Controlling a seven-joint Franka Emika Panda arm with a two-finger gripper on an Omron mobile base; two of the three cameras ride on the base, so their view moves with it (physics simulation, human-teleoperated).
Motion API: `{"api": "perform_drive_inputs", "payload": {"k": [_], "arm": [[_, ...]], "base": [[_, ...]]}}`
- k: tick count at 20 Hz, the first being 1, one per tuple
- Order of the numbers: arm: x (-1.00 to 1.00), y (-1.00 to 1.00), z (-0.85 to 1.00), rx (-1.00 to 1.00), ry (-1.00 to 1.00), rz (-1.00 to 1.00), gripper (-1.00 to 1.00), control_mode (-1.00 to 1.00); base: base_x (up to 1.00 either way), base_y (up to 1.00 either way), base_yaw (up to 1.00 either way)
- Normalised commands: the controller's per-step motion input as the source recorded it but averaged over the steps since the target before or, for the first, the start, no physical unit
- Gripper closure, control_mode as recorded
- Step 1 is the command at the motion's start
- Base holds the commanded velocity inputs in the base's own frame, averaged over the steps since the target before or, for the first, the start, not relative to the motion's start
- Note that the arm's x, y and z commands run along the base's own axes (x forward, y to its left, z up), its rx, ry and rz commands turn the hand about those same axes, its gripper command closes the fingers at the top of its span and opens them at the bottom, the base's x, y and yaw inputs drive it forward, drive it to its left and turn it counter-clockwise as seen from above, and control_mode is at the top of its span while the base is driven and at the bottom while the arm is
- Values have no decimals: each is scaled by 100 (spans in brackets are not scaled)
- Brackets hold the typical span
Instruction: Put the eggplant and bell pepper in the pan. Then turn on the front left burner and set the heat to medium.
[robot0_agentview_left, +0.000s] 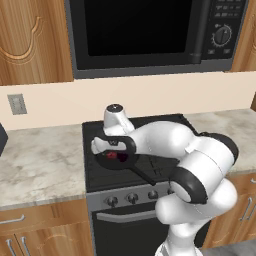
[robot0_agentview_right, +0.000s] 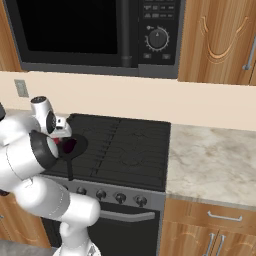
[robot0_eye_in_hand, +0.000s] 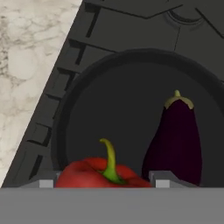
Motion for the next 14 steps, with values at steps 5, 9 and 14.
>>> {"api": "perform_drive_inputs", "payload": {"k": [5, 9, 14], "arm": [[2, 0, -36, 0, 3, -2, 100, -100], [2, 0, -10, 0, 0, -1, 100, -100], [0, 0, 0, 0, 0, 0, -100, -100]], "base": [[0, 0, 0], [0, 0, 0], [0, 0, 0]]}}
